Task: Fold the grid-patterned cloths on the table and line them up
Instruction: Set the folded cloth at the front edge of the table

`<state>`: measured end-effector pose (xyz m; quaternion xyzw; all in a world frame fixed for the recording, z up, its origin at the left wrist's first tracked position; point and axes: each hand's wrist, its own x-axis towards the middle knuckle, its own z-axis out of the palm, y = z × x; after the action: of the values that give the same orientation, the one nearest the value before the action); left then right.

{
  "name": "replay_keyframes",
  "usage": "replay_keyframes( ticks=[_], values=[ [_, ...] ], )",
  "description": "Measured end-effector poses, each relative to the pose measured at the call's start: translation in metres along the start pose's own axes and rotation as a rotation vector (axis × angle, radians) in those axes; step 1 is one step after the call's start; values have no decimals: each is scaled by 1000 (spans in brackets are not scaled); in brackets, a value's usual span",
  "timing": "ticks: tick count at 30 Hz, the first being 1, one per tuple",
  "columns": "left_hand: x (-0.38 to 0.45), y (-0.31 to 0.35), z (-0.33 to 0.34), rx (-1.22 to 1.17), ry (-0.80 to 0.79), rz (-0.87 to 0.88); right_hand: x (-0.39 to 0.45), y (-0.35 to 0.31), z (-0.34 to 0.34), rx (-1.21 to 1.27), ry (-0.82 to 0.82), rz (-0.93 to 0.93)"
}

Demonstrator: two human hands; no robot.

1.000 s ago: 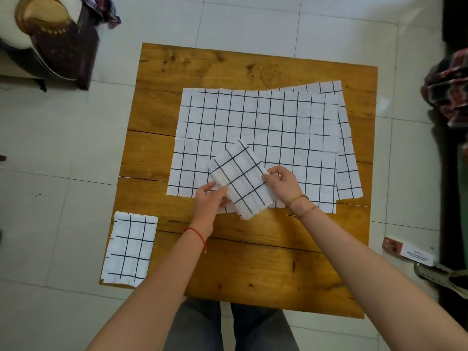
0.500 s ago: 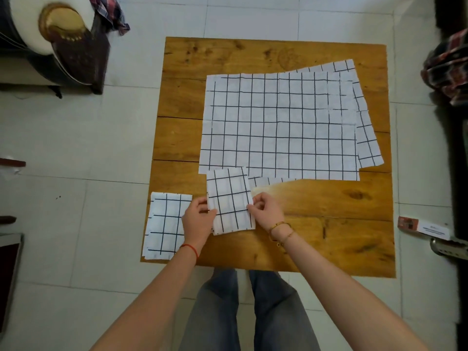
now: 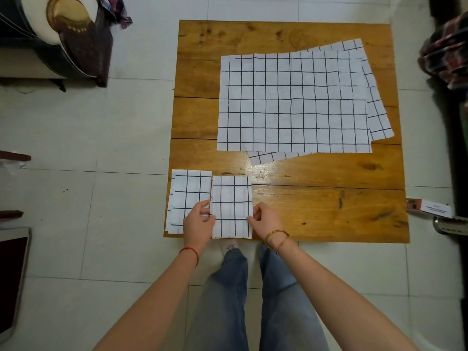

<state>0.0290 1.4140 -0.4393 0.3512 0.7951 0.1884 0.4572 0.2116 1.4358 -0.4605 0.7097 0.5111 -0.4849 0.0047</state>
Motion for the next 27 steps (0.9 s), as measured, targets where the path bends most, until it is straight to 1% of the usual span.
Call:
replay_keyframes(
  ticks=[4,7,12,14,17,19,21,23,27],
  values=[
    [-1,-9,-4,-2,28,10,-6,1,4,-37,-10,-29],
    [1,-13,-7,-23,18,12,-8,2,5,-44,-12,-36],
    [2,-4,-8,-31,22,55,-3,1,-7,-17,38,-44],
    [3,3,-6,-25,33,97,2,0,-17,-17,102,-58],
    [8,19,-1,26,28,176,20,-3,-40,-39,287,-118],
    [15,33,3,64,21,229,36,-7,-59,-103,384,-173],
    [26,48,8,105,16,285,53,-13,-79,-178,428,-241],
    [39,62,13,143,17,327,72,-16,-94,-269,416,-306],
    [74,92,25,189,21,369,109,-12,-118,-480,315,-342]
  ],
)
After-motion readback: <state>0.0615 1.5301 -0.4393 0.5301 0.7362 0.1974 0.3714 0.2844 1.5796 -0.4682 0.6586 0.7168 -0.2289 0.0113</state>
